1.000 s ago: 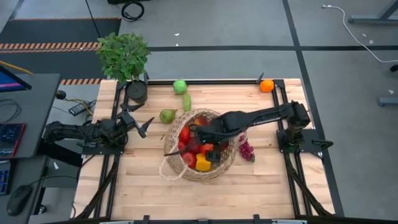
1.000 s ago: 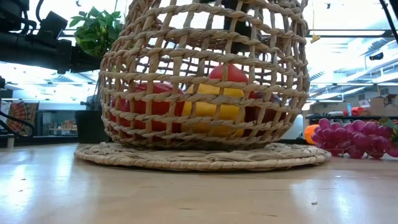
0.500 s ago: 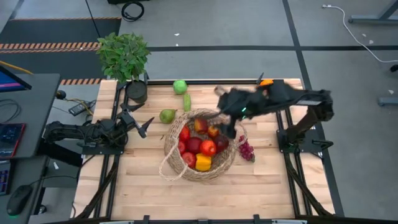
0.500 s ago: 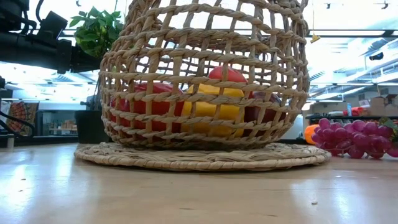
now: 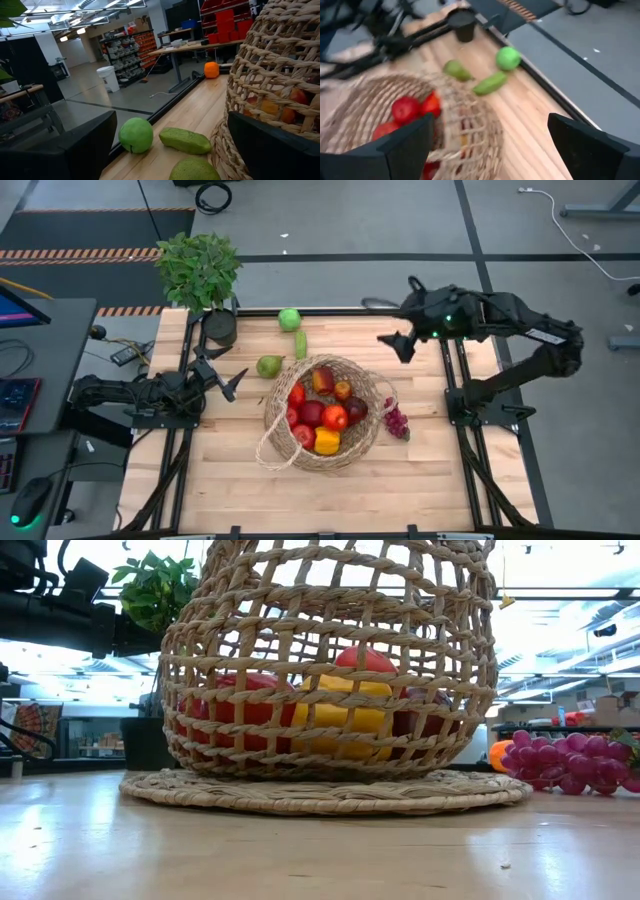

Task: Build produce basket
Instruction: Put the orange into the woven basket

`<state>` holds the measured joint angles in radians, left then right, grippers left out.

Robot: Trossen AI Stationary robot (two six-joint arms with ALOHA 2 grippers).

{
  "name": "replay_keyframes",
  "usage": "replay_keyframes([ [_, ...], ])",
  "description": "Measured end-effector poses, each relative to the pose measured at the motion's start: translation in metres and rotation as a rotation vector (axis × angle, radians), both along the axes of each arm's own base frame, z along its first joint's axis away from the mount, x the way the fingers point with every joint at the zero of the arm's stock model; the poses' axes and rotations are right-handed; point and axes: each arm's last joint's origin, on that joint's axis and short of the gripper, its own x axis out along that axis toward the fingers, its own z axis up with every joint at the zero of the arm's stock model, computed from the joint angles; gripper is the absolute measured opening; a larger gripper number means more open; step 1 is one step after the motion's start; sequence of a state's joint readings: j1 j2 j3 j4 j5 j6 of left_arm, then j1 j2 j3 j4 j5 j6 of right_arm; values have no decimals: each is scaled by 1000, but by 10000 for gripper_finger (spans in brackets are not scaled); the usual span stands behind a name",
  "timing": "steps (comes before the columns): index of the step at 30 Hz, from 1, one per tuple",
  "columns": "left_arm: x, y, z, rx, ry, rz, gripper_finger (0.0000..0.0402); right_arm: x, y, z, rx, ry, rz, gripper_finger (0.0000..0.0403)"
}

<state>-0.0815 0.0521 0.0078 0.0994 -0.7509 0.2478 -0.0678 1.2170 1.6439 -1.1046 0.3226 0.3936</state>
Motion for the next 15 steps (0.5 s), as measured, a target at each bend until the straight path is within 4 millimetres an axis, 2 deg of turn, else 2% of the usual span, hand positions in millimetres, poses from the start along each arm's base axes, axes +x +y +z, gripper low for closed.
replay_keyframes([
  [3,0,0,0,0,0,0,388,-4,-16,-15,15,-43,-85,391],
  [10,0,0,0,0,0,0,388,9,-62,-61,143,-47,-230,391],
  [15,0,0,0,0,0,0,388,1,-89,-83,239,-29,-419,391],
])
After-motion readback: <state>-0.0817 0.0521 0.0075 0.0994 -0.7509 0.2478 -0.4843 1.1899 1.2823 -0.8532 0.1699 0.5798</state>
